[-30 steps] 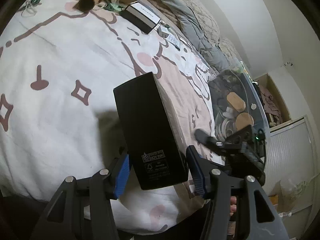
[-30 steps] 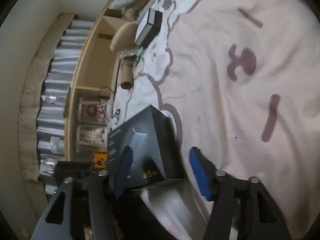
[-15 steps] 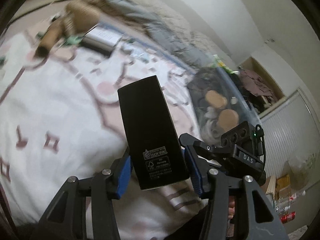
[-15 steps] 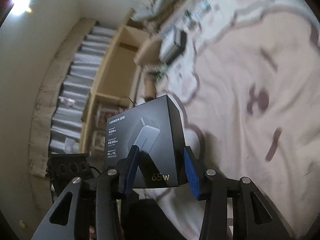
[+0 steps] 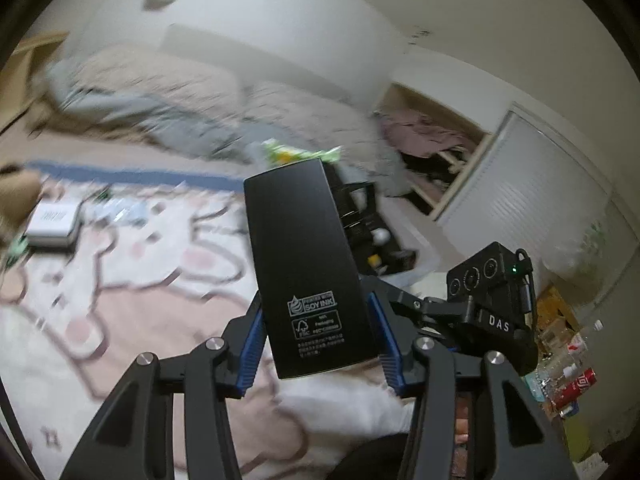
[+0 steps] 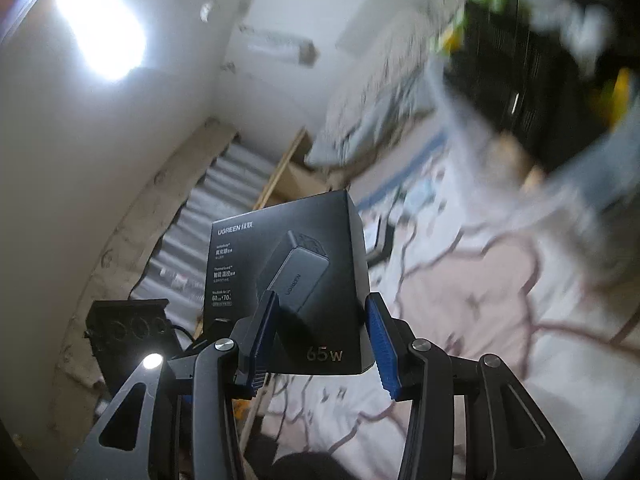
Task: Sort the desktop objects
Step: 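Carry the black UGREEN box with both grippers over the clear bin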
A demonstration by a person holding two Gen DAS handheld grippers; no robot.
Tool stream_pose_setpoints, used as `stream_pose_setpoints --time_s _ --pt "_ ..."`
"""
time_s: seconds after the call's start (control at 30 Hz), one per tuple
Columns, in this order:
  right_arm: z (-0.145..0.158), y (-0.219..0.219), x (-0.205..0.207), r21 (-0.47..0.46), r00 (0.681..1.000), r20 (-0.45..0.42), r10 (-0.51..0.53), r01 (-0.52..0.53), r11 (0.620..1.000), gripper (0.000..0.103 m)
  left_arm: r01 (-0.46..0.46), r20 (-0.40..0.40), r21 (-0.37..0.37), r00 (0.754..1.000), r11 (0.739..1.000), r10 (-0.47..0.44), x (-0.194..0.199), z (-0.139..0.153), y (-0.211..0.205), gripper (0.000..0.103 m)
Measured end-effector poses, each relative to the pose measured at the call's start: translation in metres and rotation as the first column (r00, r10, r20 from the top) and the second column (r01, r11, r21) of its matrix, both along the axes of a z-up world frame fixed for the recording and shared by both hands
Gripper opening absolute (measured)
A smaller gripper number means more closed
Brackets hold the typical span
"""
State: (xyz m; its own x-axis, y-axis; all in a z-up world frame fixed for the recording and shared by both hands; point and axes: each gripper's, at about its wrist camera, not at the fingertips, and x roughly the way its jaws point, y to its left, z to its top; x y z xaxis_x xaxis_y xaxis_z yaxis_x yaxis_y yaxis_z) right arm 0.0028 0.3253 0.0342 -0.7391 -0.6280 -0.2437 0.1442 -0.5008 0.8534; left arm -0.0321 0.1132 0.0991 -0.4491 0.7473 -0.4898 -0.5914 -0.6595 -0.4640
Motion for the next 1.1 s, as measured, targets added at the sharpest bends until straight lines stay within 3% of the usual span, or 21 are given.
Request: stream_pose_setpoints --time_s 0.2,0.37,0.53,0.77,0.87,0.93,1.0,1.1 --pt "0.039 0.061 0.007 0.106 0.991 -0.028 -0.134 0.136 0.985 0.046 0.082 -0.027 0.064 0.996 0.995 -0.081 -0.023 0.019 0.068 0.049" --pt "0.049 0.100 0.006 0.188 0.975 -0.019 -0.221 0.221 0.957 0.045 0.136 0.000 0.127 0.991 0.982 -0.137 -0.048 0.014 0.114 0.049" --pt "0.041 0.127 -0.001 0.290 0.959 0.014 -0.283 0.266 0.919 0.046 0.147 0.080 0.153 0.984 0.977 -0.160 -0.071 -0.007 0.156 0.048" --pt "0.009 0.156 -0.014 0.331 0.943 0.130 -0.306 0.249 0.910 0.046 0.124 0.159 0.093 0.978 0.988 -0.138 -0.081 -0.040 0.175 0.048" --pt "0.013 0.156 -0.012 0.428 0.918 0.119 -0.378 0.296 0.854 0.046 0.119 0.183 0.103 0.974 0.988 -0.137 -0.082 -0.045 0.171 0.048" --pt "0.023 0.150 -0.010 0.487 0.919 0.068 -0.388 0.309 0.817 0.046 0.119 0.179 0.098 0.974 0.988 -0.135 -0.078 -0.046 0.168 0.048" --pt "0.035 0.139 -0.011 0.491 0.945 0.017 -0.326 0.276 0.826 0.045 0.121 0.179 0.094 0.974 0.988 -0.137 -0.076 -0.047 0.167 0.048" --pt "0.046 0.123 -0.022 0.433 0.974 0.000 -0.226 0.204 0.878 0.041 0.120 0.188 0.099 0.972 0.988 -0.137 -0.076 -0.049 0.164 0.048"
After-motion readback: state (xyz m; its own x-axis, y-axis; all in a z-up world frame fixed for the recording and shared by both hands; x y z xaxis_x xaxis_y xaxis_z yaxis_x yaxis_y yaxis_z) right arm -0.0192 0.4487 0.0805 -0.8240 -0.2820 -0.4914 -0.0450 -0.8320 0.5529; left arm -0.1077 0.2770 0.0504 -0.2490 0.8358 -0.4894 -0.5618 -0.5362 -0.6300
